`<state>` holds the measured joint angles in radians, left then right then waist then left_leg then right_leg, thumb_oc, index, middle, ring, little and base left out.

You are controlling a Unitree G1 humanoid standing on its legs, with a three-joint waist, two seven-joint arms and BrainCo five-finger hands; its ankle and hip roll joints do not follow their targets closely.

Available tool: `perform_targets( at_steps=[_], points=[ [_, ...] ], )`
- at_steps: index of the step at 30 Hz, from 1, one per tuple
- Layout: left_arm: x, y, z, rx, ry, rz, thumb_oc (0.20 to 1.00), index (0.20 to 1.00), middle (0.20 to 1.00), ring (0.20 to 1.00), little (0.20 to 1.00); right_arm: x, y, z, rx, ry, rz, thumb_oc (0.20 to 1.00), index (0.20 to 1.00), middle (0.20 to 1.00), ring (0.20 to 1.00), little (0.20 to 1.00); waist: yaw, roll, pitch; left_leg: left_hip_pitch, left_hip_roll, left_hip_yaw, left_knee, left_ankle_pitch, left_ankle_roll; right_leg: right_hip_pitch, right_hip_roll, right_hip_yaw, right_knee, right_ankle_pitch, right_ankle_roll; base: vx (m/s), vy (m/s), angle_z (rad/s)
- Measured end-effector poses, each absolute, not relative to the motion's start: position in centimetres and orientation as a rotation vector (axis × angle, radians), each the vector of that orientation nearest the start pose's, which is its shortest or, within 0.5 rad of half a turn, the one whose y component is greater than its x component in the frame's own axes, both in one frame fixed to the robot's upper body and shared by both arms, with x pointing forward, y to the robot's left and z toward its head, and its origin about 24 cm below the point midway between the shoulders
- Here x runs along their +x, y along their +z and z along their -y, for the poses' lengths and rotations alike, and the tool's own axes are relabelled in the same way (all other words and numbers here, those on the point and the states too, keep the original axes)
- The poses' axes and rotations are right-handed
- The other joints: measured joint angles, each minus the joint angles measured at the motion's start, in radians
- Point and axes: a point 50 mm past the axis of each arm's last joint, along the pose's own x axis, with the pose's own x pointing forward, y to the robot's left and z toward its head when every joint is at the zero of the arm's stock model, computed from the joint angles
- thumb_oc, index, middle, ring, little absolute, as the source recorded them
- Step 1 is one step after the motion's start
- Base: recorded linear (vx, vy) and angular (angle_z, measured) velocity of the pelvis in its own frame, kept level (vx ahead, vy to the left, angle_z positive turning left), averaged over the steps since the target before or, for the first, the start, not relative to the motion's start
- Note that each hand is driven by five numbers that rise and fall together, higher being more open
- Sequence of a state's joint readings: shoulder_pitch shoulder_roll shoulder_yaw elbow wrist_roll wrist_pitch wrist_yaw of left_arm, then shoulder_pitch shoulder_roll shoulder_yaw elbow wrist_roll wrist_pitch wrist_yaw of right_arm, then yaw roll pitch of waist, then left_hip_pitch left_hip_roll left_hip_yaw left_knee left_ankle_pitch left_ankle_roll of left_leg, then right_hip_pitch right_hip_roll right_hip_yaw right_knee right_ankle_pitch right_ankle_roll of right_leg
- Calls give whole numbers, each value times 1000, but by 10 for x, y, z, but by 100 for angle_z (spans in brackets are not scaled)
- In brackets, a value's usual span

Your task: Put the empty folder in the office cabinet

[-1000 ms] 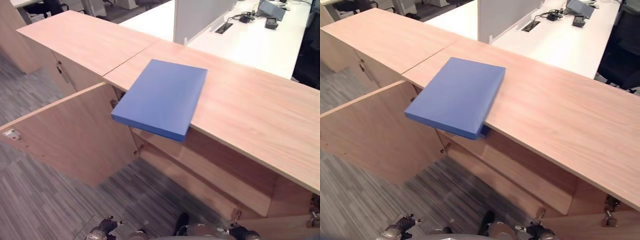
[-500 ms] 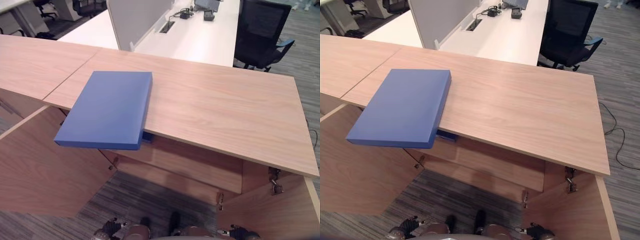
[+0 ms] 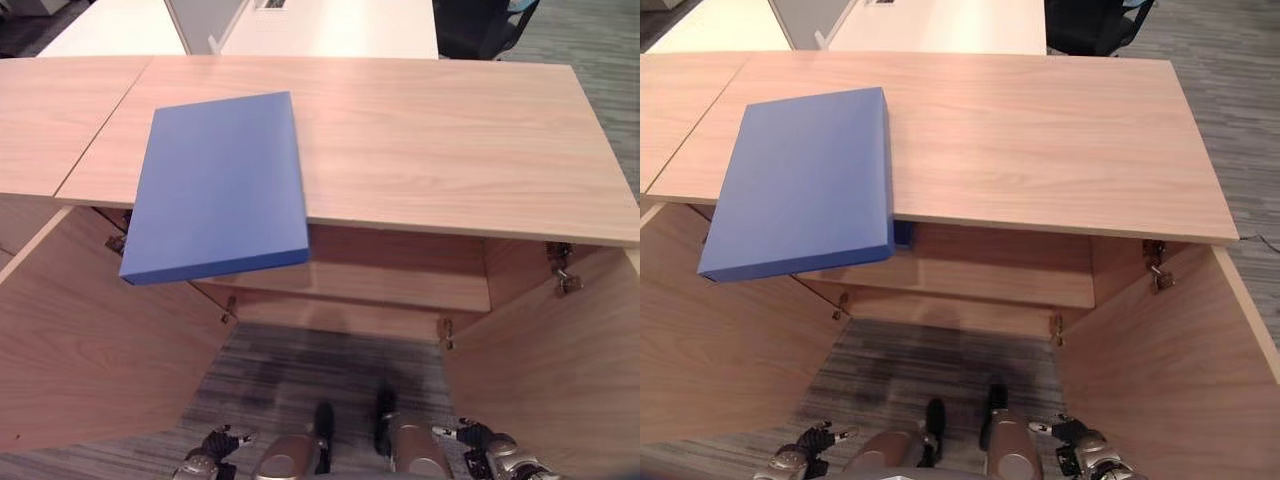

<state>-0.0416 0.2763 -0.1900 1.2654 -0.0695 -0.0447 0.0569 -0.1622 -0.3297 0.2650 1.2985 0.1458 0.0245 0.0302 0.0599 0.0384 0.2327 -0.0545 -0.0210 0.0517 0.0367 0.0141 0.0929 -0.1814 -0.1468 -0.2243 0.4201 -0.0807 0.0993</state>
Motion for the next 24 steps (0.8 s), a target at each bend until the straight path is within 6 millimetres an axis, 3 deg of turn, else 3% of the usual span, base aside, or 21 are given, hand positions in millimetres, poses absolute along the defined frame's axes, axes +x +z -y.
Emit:
perform_targets(
  at_steps=[1, 3, 4, 5, 6, 7, 8, 11, 13, 15, 16, 18, 19, 20, 21, 22, 23, 24],
  points=[
    [99, -155, -251, 341, 105, -1191, 1000, 1000, 1000, 1000, 1000, 137, -144, 256, -324, -39, -1182, 1000, 1000, 1000, 1000, 1000, 12, -1, -7, -1, 13, 1, -14, 3, 0, 62, -11, -3, -16, -24, 23, -135, 47, -17],
    [95, -155, -257, 344, 120, -1200, 1000, 1000, 1000, 1000, 1000, 137, -146, 249, -315, -21, -1184, 1000, 1000, 1000, 1000, 1000, 21, -15, -17, -8, 15, -1, -25, 13, -12, 138, -22, -4, -57, -35, 34, -151, -2, -14],
    [93, -155, -258, 345, 126, -1212, 1000, 1000, 1000, 1000, 1000, 135, -148, 245, -309, -5, -1192, 1000, 1000, 1000, 1000, 1000, 37, -25, -22, -11, 22, 10, -34, 30, -25, 170, -33, 9, -38, -61, 39, -140, -20, -19],
    [88, -156, -257, 346, 122, -1227, 1000, 1000, 1000, 1000, 1000, 134, -149, 243, -311, 3, -1195, 1000, 1000, 1000, 1000, 1000, 50, -30, -36, -29, 30, 28, -36, 42, -15, 184, -28, 25, -14, -94, 59, -151, -44, -11],
    [86, -157, -256, 343, 120, -1233, 1000, 1000, 1000, 1000, 1000, 135, -149, 241, -326, 21, -1195, 1000, 1000, 1000, 1000, 1000, 53, -32, -50, -46, 38, 22, -34, 48, -28, 177, -25, 44, 70, -119, 77, -101, -62, -7],
    [85, -158, -255, 339, 119, -1237, 1000, 1000, 1000, 1000, 1000, 132, -150, 241, -324, 24, -1201, 1000, 1000, 1000, 1000, 1000, 61, -39, -69, -52, 43, 18, -38, 56, -36, 174, -15, 69, 85, -108, 86, -254, -157, -7],
    [79, -158, -258, 347, 114, -1250, 1000, 1000, 1000, 1000, 1000, 132, -151, 237, -318, 31, -1200, 1000, 1000, 1000, 1000, 1000, 67, -64, -87, -66, 44, 20, -38, 82, -69, 242, 4, 76, -53, -91, 88, -207, -135, -11],
    [69, -160, -259, 345, 118, -1279, 1000, 1000, 1000, 1000, 1000, 128, -153, 235, -323, 41, -1212, 1000, 1000, 1000, 1000, 1000, 71, -99, -140, -113, 65, 15, -24, 111, -76, 301, 44, 57, -251, -96, 80, -274, -118, -16],
    [65, -160, -258, 340, 117, -1288, 1000, 1000, 1000, 1000, 1000, 127, -153, 236, -329, 39, -1222, 1000, 1000, 1000, 1000, 1000, 87, -118, -151, -130, 80, 19, -25, 124, -90, 327, 63, 55, -347, -107, 61, -270, -112, -24],
    [70, -160, -255, 334, 112, -1273, 1000, 1000, 1000, 1000, 1000, 125, -154, 237, -334, 38, -1230, 1000, 1000, 1000, 1000, 1000, 84, -118, -152, -169, 101, -2, 7, 148, -109, 341, 96, 53, -412, -98, 27, -330, -103, 3],
    [72, -160, -254, 333, 111, -1264, 1000, 1000, 1000, 1000, 1000, 124, -154, 237, -331, 36, -1230, 1000, 1000, 1000, 1000, 1000, 87, -110, -147, -183, 116, -17, 20, 171, -138, 344, 121, 54, -421, -102, -20, -348, -94, 24],
    [84, -159, -252, 324, 111, -1229, 1000, 1000, 1000, 1000, 1000, 131, -151, 238, -300, 0, -1196, 1000, 1000, 1000, 1000, 1000, 85, -86, -108, -210, 136, -61, 49, 222, -195, 330, 151, 45, -384, -120, -63, -235, -35, 37],
    [89, -157, -252, 323, 113, -1214, 1000, 1000, 1000, 1000, 1000, 134, -151, 238, -295, -6, -1186, 1000, 1000, 1000, 1000, 1000, 85, -89, -99, -222, 138, -68, 51, 243, -212, 320, 146, 45, -377, -131, -88, -231, 3, 31],
    [95, -157, -249, 313, 112, -1196, 1000, 1000, 1000, 1000, 1000, 136, -149, 238, -293, -12, -1170, 1000, 1000, 1000, 1000, 1000, 88, -70, -84, -223, 149, -67, 51, 272, -237, 319, 164, 40, -364, -128, -107, -151, 9, 37],
    [96, -157, -248, 311, 110, -1200, 1000, 1000, 1000, 1000, 1000, 141, -147, 238, -257, -35, -1142, 1000, 1000, 1000, 1000, 1000, 84, -58, -62, -233, 150, -63, 51, 364, -260, 299, 159, 19, -304, -144, -137, -210, 53, 17],
    [92, -158, -248, 309, 111, -1207, 1000, 1000, 1000, 1000, 1000, 142, -147, 239, -256, -36, -1141, 1000, 1000, 1000, 1000, 1000, 91, -60, -62, -245, 148, -63, 58, 391, -228, 275, 148, 20, -277, -150, -149, -204, 69, 9],
    [89, -158, -249, 306, 117, -1221, 1000, 1000, 1000, 1000, 1000, 143, -146, 239, -256, -38, -1134, 1000, 1000, 1000, 1000, 1000, 85, -71, -58, -261, 141, -47, 114, 324, -240, 266, 135, 18, -271, -137, -159, -232, 93, -28],
    [86, -158, -251, 306, 125, -1228, 1000, 1000, 1000, 1000, 1000, 146, -146, 238, -235, -44, -1122, 1000, 1000, 1000, 1000, 1000, 89, -87, -58, -276, 117, -74, 210, 250, -216, 233, 106, 27, -244, -121, -161, -126, 87, -32]
  ],
)
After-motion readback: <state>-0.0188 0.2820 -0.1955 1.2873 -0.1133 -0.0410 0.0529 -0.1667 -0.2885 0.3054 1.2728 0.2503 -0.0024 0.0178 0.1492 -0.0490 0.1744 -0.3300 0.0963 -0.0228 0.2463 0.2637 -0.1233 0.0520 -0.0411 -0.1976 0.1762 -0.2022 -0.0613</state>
